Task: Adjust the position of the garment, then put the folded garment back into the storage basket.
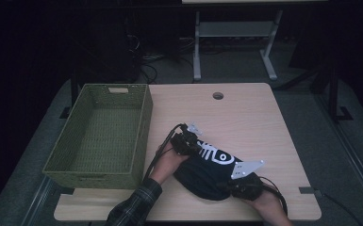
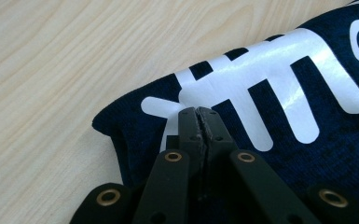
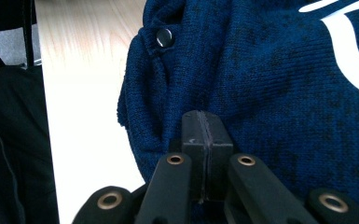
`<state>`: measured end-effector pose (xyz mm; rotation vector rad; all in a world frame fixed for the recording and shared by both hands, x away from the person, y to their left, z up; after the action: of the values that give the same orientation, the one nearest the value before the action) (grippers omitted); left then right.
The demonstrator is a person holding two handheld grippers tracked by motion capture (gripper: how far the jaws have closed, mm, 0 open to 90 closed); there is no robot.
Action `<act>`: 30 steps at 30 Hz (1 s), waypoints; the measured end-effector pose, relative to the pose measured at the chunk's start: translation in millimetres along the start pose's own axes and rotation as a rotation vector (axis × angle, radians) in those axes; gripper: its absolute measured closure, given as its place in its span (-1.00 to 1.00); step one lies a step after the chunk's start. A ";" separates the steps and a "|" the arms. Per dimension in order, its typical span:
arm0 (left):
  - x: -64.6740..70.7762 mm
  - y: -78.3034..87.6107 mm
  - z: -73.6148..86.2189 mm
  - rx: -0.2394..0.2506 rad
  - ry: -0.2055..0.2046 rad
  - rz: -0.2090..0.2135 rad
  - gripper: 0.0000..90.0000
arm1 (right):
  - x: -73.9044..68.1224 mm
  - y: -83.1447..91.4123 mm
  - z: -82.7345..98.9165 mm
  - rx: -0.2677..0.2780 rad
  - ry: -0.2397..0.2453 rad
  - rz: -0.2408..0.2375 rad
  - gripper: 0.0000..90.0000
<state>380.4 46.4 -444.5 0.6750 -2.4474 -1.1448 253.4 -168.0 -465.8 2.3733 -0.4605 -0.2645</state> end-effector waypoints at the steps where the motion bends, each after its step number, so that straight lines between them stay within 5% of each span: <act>1: 0.2 2.6 0.3 0.007 0.003 -0.004 0.92 | -0.3 1.3 0.1 0.002 -0.006 0.001 0.95; 10: 1.6 23.7 6.3 0.013 0.027 -0.011 0.53 | -0.1 18.0 5.1 0.037 -0.032 0.072 0.62; 22: -4.4 32.9 24.7 0.004 0.085 -0.003 -0.29 | 4.6 46.6 14.5 0.086 -0.079 0.225 -0.02; 30: -8.5 24.0 31.3 -0.012 0.101 0.024 -0.42 | 13.3 59.8 31.6 0.076 -0.141 0.304 -0.32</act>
<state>365.2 83.8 -445.7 0.6811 -2.3562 -1.0885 240.6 -233.8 -449.7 2.3253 -0.9022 -0.2784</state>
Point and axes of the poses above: each handheld gripper's, and its own axes: y roughly backward along the jaws, z roughly out of its underside, x roughly to its right, the point moved 1 cm from there along -y, roughly forward along the jaws, and after that the axes turned 5 degrees about y, right-handed, at the moved point
